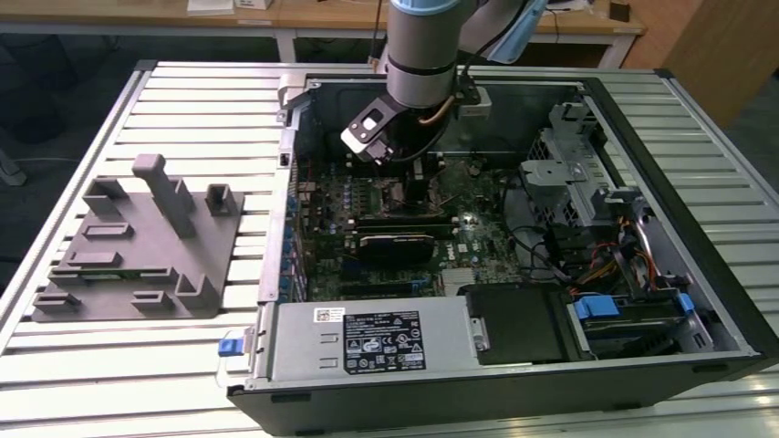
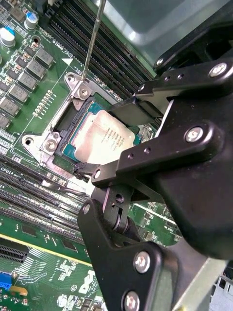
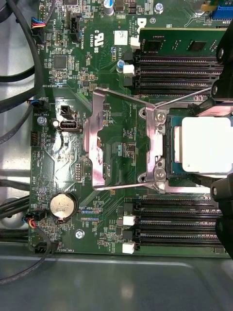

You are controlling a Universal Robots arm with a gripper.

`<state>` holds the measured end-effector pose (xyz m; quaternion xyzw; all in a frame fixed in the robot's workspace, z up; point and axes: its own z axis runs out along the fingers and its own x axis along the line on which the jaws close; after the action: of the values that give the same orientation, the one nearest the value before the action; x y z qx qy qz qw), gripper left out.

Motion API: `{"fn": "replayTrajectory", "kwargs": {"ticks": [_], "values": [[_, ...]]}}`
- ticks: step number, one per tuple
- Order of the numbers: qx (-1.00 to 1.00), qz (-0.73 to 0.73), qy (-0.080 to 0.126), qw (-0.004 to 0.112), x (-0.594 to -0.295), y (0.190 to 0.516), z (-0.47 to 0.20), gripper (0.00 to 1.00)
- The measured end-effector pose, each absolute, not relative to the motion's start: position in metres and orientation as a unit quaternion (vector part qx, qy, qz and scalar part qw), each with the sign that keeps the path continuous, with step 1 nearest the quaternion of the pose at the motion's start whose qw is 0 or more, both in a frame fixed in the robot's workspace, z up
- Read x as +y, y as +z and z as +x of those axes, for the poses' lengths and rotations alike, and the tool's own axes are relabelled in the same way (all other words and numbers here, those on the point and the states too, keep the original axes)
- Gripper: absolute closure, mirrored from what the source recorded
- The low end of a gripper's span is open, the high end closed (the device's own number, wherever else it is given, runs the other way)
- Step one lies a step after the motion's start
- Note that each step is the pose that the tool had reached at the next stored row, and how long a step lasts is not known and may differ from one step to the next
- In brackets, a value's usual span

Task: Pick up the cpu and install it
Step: 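Place the cpu into insertion slot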

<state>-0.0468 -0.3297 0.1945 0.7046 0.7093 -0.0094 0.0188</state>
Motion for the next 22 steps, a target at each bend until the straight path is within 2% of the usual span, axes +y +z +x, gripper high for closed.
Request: {"fn": "replayTrajectory", "kwargs": {"ticks": [12,15,16,22], "values": [[0.713,0.701,-0.009,0.019,-0.3297,0.1929,-0.0468,0.46],[0.713,0.701,-0.009,0.019,-0.3297,0.1929,-0.0468,0.45],[0.713,0.701,-0.009,0.019,-0.3297,0.1929,-0.0468,0.38],[0.713,0.701,-0.009,0.019,-0.3297,0.194,-0.0468,0.38]]}}
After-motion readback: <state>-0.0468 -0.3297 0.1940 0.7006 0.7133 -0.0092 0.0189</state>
